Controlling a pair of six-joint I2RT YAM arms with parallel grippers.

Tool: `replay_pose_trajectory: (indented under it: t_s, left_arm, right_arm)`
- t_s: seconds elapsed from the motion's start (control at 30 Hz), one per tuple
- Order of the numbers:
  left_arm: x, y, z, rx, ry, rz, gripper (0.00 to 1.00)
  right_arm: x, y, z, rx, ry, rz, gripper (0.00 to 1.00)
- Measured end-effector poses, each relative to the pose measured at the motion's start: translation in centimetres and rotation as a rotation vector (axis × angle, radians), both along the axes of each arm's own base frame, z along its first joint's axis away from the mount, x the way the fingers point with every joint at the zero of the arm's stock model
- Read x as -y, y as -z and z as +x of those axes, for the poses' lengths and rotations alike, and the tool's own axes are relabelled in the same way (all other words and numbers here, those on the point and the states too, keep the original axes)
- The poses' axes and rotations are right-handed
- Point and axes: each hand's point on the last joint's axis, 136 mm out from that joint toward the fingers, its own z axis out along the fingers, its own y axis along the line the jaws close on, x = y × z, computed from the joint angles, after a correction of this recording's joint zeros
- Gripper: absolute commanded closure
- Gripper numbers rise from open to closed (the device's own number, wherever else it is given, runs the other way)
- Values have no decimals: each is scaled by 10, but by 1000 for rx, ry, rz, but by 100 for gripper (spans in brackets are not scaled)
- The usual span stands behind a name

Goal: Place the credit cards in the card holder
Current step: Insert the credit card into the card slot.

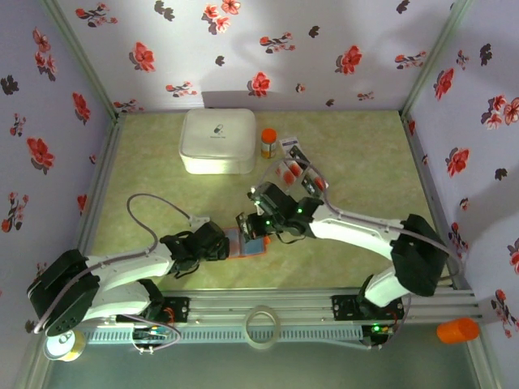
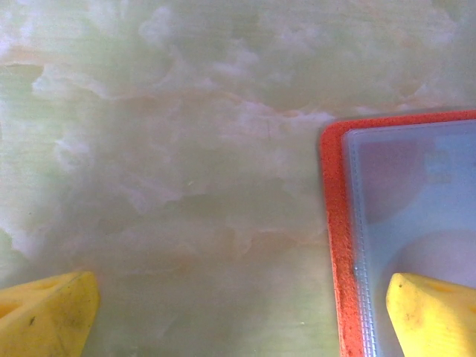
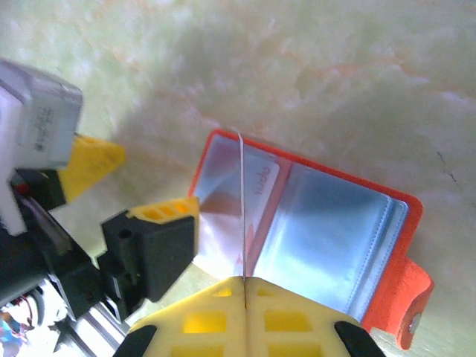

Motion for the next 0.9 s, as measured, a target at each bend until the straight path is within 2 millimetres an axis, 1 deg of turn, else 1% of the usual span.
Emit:
replay_pose_trajectory:
  t_s: [0.07, 0.23, 0.3, 0.43, 0.73, 0.9]
  left_arm:
    - [0, 0, -1, -1, 1, 4, 1]
    - [-3, -2, -5, -7, -5, 3, 0]
    - [-4, -2, -5, -9, -7, 4, 0]
    - [-7, -3, -7, -13, -9, 10, 0]
    - [-10, -3, -8, -13, -11, 22, 0]
    - [-10, -4, -9, -12, -11, 22, 0]
  right_arm:
    - [4, 4, -1, -2, 42, 38, 100]
    - [13, 28, -5, -25, 117, 62, 100]
    - [14, 33, -7, -22, 135, 71, 100]
    - [13, 28, -8, 4, 166, 127, 100]
    - [0, 16, -8, 65, 201, 227, 100]
    - [-7, 17, -8, 75, 209, 249, 100]
